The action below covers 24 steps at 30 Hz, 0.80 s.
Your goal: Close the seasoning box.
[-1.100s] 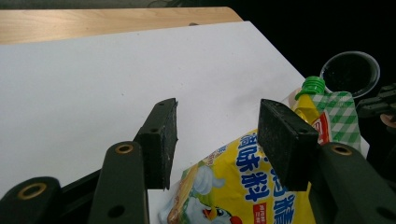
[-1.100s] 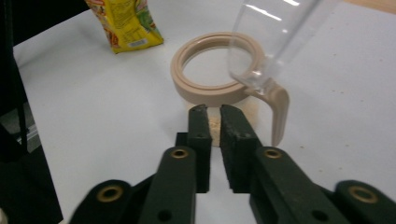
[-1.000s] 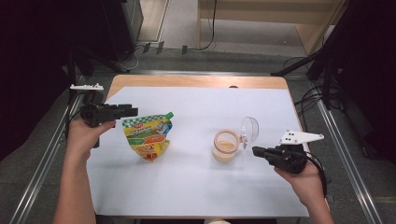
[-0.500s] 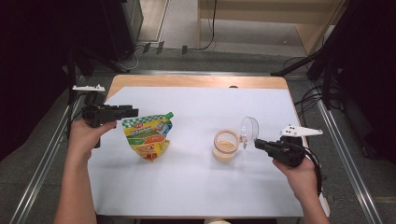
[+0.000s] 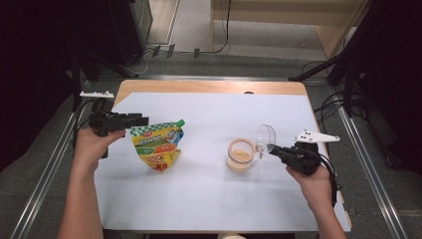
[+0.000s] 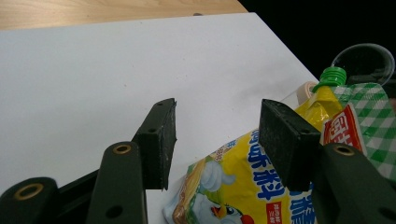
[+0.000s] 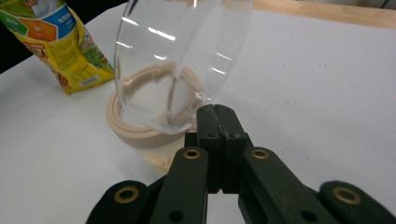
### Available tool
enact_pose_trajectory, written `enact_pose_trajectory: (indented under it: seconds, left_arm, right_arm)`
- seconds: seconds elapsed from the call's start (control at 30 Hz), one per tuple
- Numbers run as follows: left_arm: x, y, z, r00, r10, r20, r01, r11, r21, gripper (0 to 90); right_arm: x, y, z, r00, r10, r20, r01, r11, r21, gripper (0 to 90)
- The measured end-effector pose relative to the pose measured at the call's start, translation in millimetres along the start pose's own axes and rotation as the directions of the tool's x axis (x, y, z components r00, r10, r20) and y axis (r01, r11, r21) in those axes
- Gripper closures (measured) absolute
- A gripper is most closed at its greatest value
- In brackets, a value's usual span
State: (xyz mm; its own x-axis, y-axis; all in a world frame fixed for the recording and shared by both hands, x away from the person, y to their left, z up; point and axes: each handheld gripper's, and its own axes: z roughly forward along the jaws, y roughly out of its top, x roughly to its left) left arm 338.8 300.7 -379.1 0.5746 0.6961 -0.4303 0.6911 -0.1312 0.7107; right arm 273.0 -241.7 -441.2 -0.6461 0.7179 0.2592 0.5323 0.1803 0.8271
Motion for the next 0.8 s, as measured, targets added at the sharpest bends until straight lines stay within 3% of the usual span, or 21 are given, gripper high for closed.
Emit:
enact_pose_trajectory:
  seconds: [0.33,0.5,0.8]
  left_arm:
    - [0.5,-0.1,-0.4,1.0,-0.003,-0.002,0.003,1.0,-0.004,46.9]
    - [1.0,-0.2,-2.0,1.0,-0.008,-0.005,0.008,0.9999,-0.013,46.7]
    - [0.9,-0.6,-1.2,0.9999,-0.01,-0.006,0.01,0.9999,-0.008,46.7]
  right_arm:
    - [7.8,2.0,-1.0,0.9997,-0.023,0.001,0.023,0.999,-0.024,90.0]
    - [13.7,4.2,-4.0,0.9987,-0.05,-0.008,0.049,0.996,-0.068,90.0]
    - [21.9,4.2,0.0,0.9968,-0.074,-0.03,0.073,0.996,-0.048,90.0]
